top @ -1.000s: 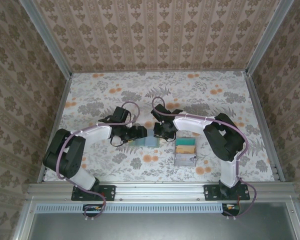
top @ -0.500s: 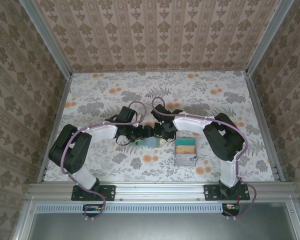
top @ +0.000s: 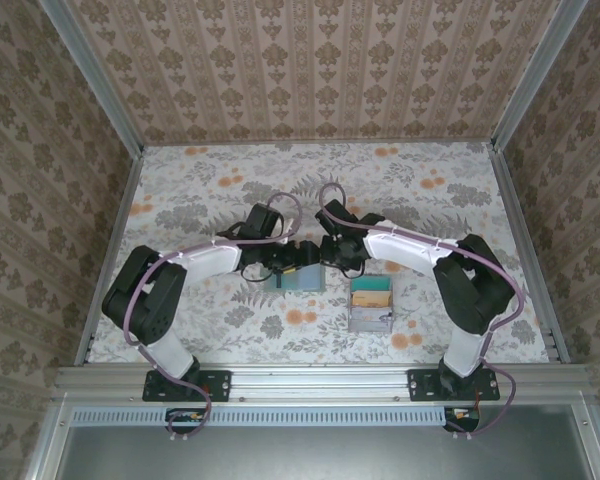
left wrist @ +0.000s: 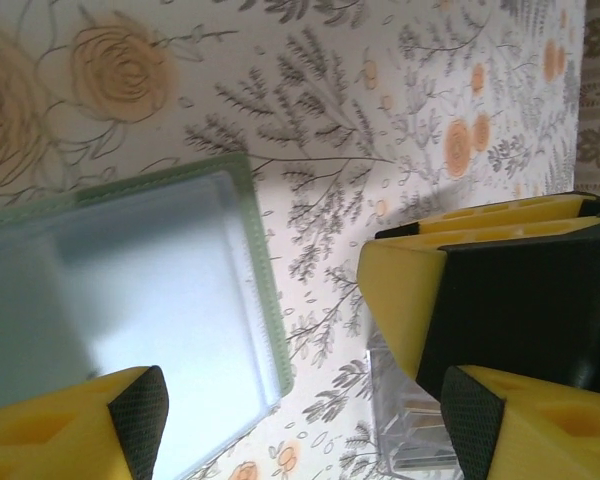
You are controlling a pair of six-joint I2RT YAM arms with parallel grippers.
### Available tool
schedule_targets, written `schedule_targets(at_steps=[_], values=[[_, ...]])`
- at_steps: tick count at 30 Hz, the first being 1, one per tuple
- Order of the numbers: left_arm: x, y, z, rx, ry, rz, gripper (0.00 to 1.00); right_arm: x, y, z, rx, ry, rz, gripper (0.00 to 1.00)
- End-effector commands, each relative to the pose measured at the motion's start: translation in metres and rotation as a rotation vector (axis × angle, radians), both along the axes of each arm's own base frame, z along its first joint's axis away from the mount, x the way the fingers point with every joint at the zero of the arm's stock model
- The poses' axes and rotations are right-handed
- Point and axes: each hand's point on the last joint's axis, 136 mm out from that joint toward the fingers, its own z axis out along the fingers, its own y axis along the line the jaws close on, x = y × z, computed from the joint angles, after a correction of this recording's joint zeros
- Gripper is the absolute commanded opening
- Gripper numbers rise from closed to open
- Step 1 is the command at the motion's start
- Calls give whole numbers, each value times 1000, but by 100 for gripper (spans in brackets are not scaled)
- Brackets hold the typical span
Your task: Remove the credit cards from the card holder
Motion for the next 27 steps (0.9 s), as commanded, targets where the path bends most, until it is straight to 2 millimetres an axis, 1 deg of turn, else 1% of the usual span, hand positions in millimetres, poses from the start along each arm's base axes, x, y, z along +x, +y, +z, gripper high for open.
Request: schedule_targets(at_steps=[1,4,6,8,10,12,14,15,16,18,20,23,27], values=[[-3,-16,16,-49,3,-44,79,0,-1,9,13,-21,-18,25],[-5,-13,35,-67,-29,-44,78,0,1,9,20,-21,-13,25],[0,0,42,-30,-66,-8,78,0,5,9,33,-19,-1,26],[4,17,47,-1,-80,34,79,0,11,10,46,-27,23,27],[8,37,47,20,-81,89,80,0,20,12,55,-33,54,30],[11,62,45,35,-79,158,81,0,31,15,61,-42,87,33],[8,83,40,72,-71,215,81,-2,42,15,64,-39,125,36],[12,99,37,90,-65,259,80,-3,48,16,64,-38,140,36],[12,110,34,106,-61,288,79,-4,55,16,58,-36,161,37],[9,128,28,130,-49,339,77,-5,69,17,48,-43,202,39],[8,146,23,144,-38,403,77,-11,78,13,13,-19,236,41],[5,164,17,158,-16,464,80,-15,90,6,-26,15,274,45],[3,171,15,150,-1,488,80,-18,101,-5,-61,51,304,47]])
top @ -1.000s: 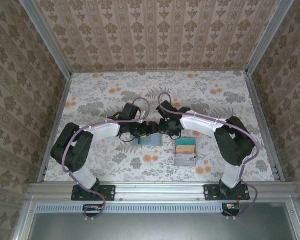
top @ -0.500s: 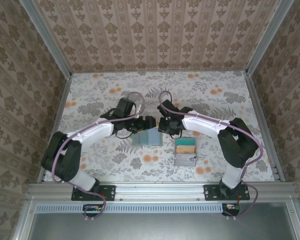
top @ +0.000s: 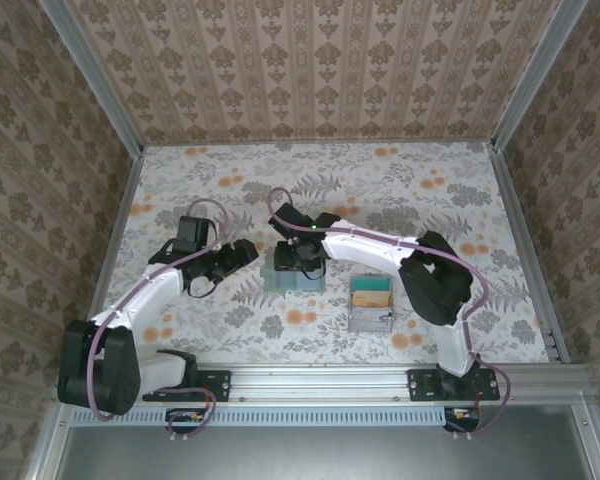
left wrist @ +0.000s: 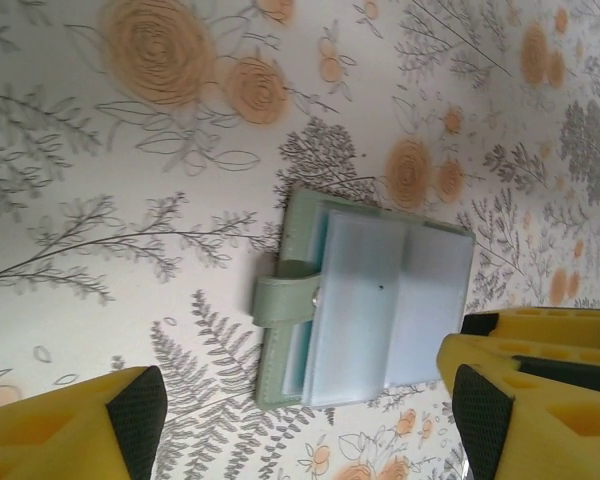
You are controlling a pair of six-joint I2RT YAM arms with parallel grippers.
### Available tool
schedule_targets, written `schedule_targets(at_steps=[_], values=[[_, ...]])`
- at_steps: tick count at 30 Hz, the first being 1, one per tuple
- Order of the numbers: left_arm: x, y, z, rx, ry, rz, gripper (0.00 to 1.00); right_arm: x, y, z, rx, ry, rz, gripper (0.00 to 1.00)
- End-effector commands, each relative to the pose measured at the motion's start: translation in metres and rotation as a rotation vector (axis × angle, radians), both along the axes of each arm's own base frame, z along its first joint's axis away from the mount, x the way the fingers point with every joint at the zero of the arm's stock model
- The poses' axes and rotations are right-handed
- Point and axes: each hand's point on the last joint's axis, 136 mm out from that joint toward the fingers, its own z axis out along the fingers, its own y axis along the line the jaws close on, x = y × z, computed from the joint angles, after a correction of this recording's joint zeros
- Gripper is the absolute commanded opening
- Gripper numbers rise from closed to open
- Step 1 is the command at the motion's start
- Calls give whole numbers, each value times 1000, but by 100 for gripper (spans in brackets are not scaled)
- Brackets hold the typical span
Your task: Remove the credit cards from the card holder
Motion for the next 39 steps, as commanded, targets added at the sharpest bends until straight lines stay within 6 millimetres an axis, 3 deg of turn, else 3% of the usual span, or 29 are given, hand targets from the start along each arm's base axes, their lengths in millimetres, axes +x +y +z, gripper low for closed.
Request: schedule_targets(at_steps=[1,10,25,31,39], values=[[-5,6,0,1,13,26,80,-12,-6,-15,-87,65,35,47],[-6,6,1,-8,13,23,80,-12,4,-27,-136,85,71,59],[-8,6,-3,-12,26,18,80,-16,10,-51,-174,134,101,60],[-8,5,-5,-17,30,18,80,-20,3,-55,-195,146,98,51],[-7,5,-5,-18,27,16,80,-15,-9,-45,-198,109,57,41]])
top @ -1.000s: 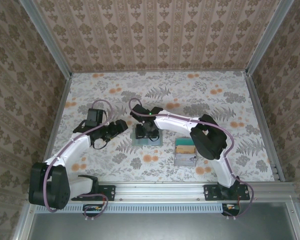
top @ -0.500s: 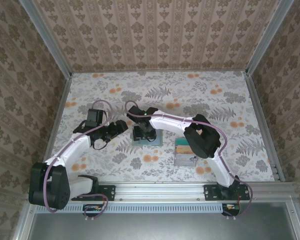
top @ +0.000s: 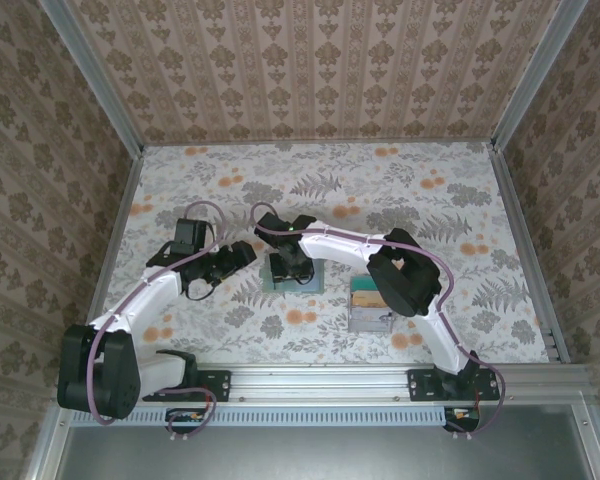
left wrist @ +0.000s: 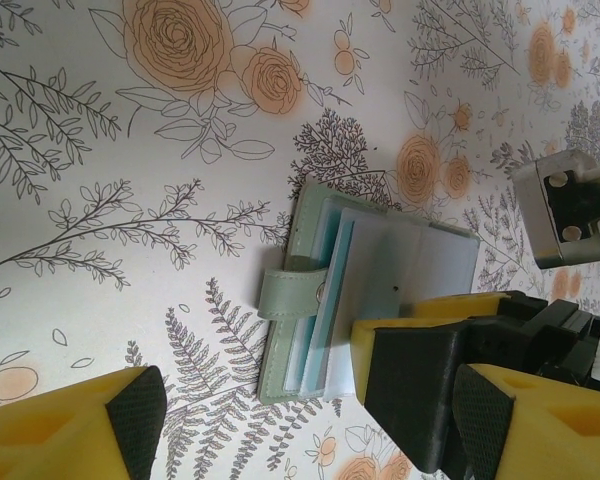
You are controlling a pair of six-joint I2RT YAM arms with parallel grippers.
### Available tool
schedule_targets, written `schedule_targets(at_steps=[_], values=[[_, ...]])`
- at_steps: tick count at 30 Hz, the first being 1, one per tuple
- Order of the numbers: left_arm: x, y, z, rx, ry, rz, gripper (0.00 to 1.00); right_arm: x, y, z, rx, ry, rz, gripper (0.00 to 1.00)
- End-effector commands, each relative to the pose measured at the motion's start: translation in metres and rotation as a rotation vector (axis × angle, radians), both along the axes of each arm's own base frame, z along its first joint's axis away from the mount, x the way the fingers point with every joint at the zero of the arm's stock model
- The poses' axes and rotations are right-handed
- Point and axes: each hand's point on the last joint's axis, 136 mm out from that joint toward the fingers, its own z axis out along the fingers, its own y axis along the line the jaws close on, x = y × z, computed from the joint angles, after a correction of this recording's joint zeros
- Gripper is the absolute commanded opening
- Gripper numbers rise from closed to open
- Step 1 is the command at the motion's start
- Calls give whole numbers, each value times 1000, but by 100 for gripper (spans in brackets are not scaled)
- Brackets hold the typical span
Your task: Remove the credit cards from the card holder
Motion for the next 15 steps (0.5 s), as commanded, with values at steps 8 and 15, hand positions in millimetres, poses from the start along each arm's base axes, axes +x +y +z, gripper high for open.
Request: schedule_targets(at_steps=[8,15], values=[[-4,0,-3,-17,19,4,80,3,-35,19,-76,-64,-50,46],[-3,0,-3,-19,18,3,80,6,-33,35,-64,-100,-45,49]])
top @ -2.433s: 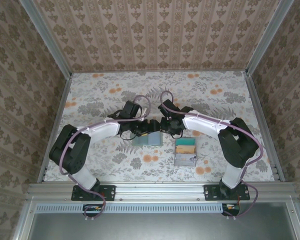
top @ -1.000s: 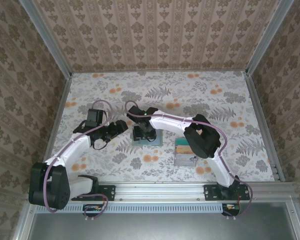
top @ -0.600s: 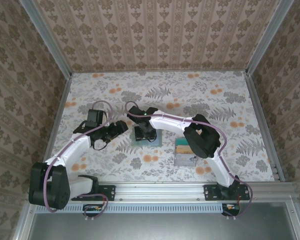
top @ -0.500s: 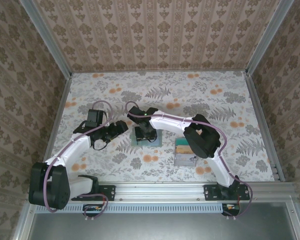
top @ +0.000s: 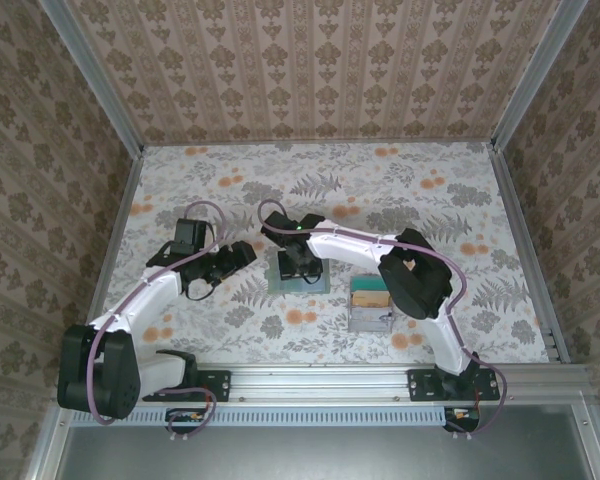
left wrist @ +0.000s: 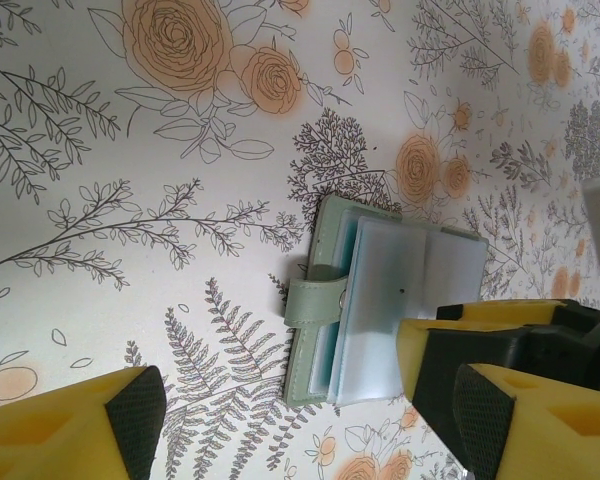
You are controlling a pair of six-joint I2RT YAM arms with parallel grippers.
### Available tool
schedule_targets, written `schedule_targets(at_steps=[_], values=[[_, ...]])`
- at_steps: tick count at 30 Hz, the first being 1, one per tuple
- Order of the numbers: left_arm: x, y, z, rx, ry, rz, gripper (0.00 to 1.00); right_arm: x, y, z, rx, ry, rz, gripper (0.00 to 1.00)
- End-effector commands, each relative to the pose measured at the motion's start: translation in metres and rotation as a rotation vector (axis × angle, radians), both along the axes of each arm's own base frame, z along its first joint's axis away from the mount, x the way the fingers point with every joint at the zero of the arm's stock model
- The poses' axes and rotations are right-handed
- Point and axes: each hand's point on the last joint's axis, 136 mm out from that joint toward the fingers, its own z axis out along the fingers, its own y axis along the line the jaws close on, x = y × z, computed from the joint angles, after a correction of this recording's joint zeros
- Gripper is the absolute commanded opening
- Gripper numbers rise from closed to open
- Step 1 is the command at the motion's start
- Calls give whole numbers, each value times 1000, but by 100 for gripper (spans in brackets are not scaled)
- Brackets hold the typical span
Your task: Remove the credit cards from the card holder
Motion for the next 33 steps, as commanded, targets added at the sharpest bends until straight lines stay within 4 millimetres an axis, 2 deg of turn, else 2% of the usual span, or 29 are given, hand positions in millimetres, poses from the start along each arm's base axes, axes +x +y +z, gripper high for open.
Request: schedule_targets(at_steps=[1,12,22,33], values=[[-3,0,-3,-17,16,4,80,2,-5,22,-8,-44,-3,49],[-4,1,-4,-16,19,7,80,-6,25,15,30,-6,49,48],[-4,1,-5,-13,22,3,80,-11,26,-8,-1,58,49,51],[-4,1,-5,-11,22,4,80,-16,25,-21,-14,89,57,55]])
